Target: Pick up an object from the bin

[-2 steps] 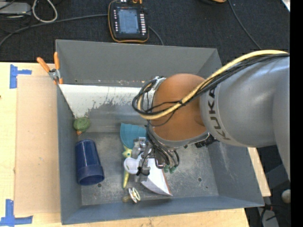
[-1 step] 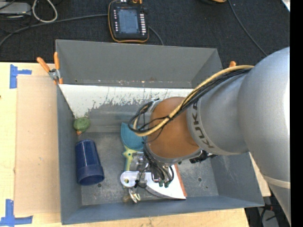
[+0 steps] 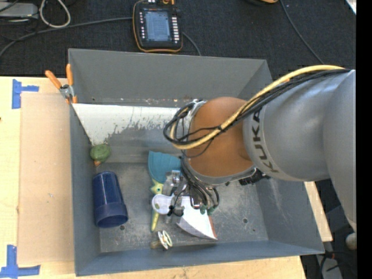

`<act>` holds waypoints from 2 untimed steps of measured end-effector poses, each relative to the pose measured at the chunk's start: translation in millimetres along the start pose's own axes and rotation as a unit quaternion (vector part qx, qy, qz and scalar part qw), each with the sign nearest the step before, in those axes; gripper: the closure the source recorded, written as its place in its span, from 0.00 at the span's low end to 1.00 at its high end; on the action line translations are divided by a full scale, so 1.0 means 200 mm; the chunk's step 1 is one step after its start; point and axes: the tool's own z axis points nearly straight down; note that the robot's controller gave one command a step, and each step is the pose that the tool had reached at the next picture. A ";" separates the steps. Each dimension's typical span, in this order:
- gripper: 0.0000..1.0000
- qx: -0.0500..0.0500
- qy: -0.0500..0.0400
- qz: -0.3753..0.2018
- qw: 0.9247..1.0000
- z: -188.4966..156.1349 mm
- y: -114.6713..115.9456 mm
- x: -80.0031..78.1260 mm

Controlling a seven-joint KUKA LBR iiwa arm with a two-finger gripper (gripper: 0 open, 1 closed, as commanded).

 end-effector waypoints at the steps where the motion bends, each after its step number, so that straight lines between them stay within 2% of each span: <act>1: 1.00 0.005 0.015 0.005 1.000 0.35 -0.08 -0.03; 2: 1.00 0.002 0.008 0.009 1.000 -0.16 -0.02 -0.07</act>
Offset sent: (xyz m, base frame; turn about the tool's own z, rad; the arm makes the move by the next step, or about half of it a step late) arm 0.0199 0.0048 0.1272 0.0303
